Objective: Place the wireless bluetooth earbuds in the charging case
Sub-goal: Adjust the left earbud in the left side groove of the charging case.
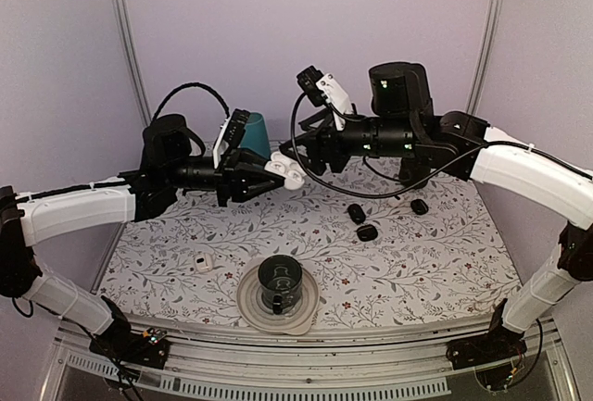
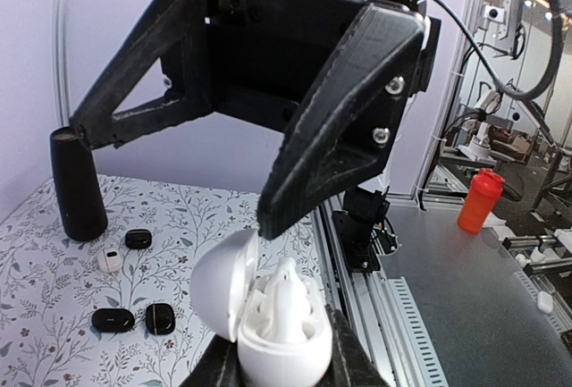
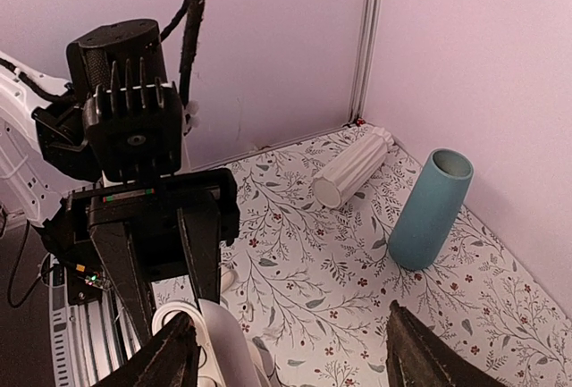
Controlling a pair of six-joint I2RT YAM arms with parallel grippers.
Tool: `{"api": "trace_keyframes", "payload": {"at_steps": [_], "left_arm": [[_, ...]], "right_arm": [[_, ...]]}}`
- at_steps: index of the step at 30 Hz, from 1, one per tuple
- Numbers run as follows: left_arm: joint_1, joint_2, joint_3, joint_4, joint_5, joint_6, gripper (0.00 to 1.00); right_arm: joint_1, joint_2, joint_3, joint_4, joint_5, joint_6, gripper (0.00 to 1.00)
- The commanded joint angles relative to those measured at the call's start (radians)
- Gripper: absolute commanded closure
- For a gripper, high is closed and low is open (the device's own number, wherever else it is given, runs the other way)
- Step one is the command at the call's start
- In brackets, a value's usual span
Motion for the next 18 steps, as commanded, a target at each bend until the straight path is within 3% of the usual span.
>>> {"api": "trace_keyframes", "payload": {"at_steps": [1, 18], "left_arm": [[0.008, -0.006, 0.004, 0.026, 0.002, -0.008, 1.0], [0.009, 0.005, 0.019, 0.025, -0.001, -0.01, 1.0]], "right_arm": [[0.003, -0.006, 0.015, 0.014, -0.018, 0.001, 0.28], [0.031, 0.031, 0.005, -0.027, 0.018, -0.021, 0.28]]}}
